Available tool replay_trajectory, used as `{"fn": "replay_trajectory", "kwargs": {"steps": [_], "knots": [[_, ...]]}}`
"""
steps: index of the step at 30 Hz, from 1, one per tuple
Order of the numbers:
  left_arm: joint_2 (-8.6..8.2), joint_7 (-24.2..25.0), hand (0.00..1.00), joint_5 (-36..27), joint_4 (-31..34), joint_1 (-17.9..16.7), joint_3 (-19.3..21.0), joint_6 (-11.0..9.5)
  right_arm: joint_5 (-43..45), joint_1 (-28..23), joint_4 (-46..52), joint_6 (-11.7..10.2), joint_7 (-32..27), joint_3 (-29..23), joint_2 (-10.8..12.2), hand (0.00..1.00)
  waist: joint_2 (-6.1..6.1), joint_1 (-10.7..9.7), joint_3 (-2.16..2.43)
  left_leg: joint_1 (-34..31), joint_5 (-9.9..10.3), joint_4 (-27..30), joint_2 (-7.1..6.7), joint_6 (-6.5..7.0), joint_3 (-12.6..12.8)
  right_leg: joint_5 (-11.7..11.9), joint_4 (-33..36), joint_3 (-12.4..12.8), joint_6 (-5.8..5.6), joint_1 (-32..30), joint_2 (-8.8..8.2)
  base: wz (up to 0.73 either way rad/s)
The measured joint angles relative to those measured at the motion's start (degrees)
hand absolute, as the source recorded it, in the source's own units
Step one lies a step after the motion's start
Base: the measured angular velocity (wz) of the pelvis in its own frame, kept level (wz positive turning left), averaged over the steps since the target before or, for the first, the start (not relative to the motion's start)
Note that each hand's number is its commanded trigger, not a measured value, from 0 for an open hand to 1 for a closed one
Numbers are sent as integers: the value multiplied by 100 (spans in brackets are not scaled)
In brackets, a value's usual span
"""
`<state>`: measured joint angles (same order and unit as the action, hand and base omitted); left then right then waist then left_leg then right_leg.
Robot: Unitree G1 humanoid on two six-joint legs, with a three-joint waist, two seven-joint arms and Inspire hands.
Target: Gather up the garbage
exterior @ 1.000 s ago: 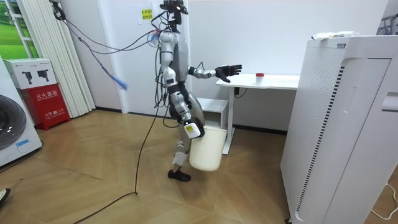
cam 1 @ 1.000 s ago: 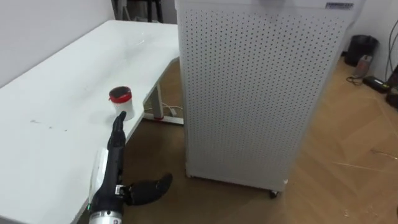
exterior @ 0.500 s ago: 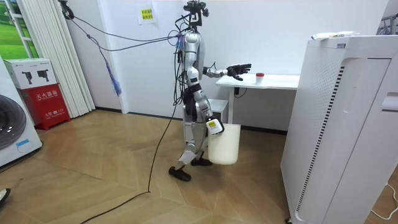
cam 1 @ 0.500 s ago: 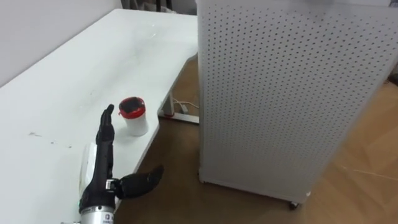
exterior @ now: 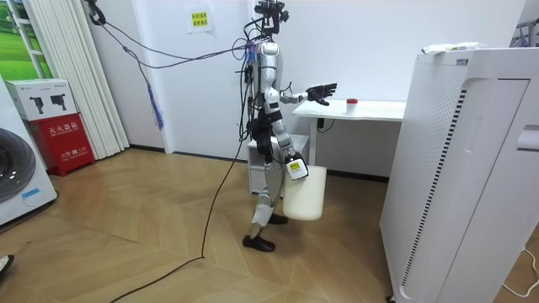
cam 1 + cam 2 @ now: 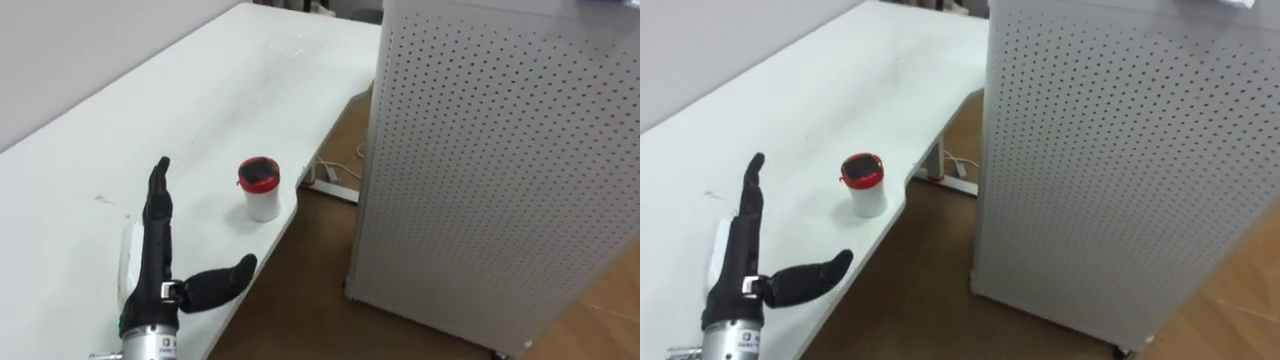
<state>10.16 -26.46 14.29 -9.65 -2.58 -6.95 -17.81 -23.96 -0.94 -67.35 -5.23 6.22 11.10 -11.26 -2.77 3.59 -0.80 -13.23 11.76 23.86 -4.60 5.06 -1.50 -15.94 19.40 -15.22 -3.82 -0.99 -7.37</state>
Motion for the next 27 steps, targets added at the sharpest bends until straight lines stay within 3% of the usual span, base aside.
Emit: {"fn": "replay_trajectory", "kwargs": {"steps": [5,9,14,19,21,23,27], "knots": [[31,-20,0,-161,-283,-26,-238,-1,-9,34,2,45,91,231,1,100,-152,-8,-12,120,-4,-64,3,-6,-81,138,-367,-71,-11,276,76,5],[19,243,0,-765,-837,-30,-404,30,164,21,83,42,106,231,9,100,-225,-18,-10,181,-4,-126,0,-6,-92,219,-545,-62,-25,384,106,0],[-38,353,0,-1043,-900,-13,-430,48,486,-20,279,117,129,222,9,100,-190,-33,9,186,-4,-137,14,-6,-91,248,-589,-49,-25,397,125,0],[-34,460,0,-1316,-946,-18,-404,116,654,-55,285,167,195,165,8,100,-99,-82,61,211,-4,-129,27,-6,-55,248,-585,-40,-24,420,129,-1],[-4,467,0,-1560,-989,-18,-392,95,652,-56,307,167,188,158,8,100,-77,-160,46,276,-4,-141,25,-6,-61,248,-588,-40,-24,484,128,0],[1,460,0,-1866,-1194,8,-379,-51,661,-74,331,167,136,160,11,100,-76,-179,50,380,-18,-215,27,-25,-38,250,-583,22,-20,509,128,-10],[-14,413,0,-1921,-1390,120,-333,-119,771,-79,370,167,81,160,13,100,-82,-211,44,389,-38,-232,62,-58,-40,273,-587,18,17,488,159,-2]]}}
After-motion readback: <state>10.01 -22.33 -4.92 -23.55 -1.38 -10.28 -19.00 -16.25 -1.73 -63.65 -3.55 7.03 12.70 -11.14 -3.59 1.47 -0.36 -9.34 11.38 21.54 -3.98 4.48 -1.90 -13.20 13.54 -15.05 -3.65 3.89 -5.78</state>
